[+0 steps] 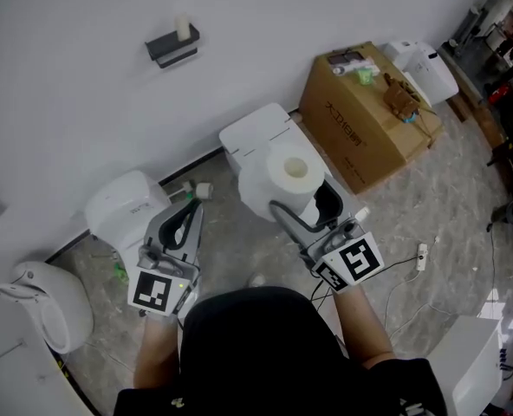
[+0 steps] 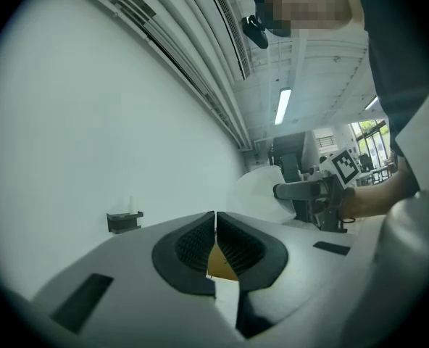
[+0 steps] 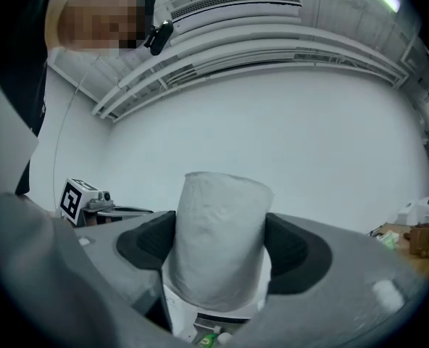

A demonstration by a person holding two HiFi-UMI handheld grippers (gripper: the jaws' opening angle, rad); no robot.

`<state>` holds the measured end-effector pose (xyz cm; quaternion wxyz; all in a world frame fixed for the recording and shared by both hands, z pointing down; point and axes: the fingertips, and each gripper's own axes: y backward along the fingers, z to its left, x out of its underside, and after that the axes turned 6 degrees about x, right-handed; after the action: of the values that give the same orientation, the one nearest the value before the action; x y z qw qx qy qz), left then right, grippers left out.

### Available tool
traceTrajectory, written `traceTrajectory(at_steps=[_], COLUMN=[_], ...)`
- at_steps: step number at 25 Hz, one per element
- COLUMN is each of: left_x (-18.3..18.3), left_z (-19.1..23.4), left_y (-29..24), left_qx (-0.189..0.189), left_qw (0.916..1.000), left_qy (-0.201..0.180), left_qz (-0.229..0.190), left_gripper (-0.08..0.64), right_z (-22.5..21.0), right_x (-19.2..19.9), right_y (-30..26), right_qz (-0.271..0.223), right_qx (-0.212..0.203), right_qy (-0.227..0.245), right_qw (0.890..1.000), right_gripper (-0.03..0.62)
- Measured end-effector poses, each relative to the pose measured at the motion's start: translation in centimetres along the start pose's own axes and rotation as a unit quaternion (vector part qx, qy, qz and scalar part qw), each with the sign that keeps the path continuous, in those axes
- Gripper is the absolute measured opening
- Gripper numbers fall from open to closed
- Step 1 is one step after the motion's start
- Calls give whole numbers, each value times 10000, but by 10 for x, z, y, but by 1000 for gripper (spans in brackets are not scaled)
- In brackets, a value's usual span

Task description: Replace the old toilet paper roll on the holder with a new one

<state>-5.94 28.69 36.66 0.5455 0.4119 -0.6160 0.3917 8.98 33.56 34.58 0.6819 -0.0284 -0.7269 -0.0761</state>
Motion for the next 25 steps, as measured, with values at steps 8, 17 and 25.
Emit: traceTrajectory(at_steps=[8,17,25], left_x=[14,38,36], left_z=[28,119,231], left_y=[-19,-59,-98], left_qx=[-251,-254,-113], left_qw=[9995,9993,9992], left_qy=[183,254,393], left_qz=[55,-66,-39], left_gripper=[11,11,11], right_z=[-27,-50,-57], right_x=[22,39,32], right_y=[-24,-119,-240], right_qz=[190,363,313], right_qx=[-8,62,262], right_qy=[-196,-220,-87], right_qw=[9996,9991,9991], right_gripper=[380,380,380])
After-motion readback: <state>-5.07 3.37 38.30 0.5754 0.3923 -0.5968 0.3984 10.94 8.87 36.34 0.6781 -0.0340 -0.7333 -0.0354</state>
